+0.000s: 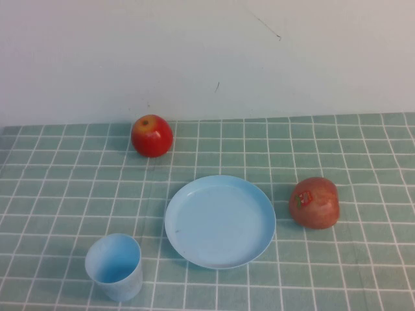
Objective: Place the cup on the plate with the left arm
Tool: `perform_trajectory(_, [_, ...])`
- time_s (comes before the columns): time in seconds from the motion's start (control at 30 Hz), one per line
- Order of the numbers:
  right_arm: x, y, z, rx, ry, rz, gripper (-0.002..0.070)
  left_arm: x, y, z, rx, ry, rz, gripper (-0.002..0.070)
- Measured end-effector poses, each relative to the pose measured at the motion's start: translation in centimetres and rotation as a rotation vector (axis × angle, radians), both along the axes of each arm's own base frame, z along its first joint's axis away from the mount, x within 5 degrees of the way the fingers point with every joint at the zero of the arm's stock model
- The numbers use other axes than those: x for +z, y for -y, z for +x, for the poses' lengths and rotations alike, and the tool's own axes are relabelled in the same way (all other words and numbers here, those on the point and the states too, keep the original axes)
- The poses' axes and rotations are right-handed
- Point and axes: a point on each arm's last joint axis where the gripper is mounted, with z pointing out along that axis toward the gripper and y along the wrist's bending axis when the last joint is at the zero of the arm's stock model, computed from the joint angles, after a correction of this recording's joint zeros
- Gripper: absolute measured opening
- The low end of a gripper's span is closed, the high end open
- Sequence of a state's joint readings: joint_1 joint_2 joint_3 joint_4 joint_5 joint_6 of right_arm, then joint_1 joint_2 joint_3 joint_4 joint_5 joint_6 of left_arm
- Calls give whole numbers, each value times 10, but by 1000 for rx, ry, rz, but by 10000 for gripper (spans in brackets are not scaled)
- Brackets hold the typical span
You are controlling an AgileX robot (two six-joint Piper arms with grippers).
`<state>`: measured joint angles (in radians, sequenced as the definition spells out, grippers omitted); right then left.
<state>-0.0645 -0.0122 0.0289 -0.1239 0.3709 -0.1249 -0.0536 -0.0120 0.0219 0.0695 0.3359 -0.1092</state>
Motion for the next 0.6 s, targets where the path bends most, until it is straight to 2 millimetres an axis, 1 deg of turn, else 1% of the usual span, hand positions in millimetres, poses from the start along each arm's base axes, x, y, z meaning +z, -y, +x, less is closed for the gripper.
perform_trajectory(0.6, [0,0,0,0,0,0,-2,0,0,0,-5,0,3,-3])
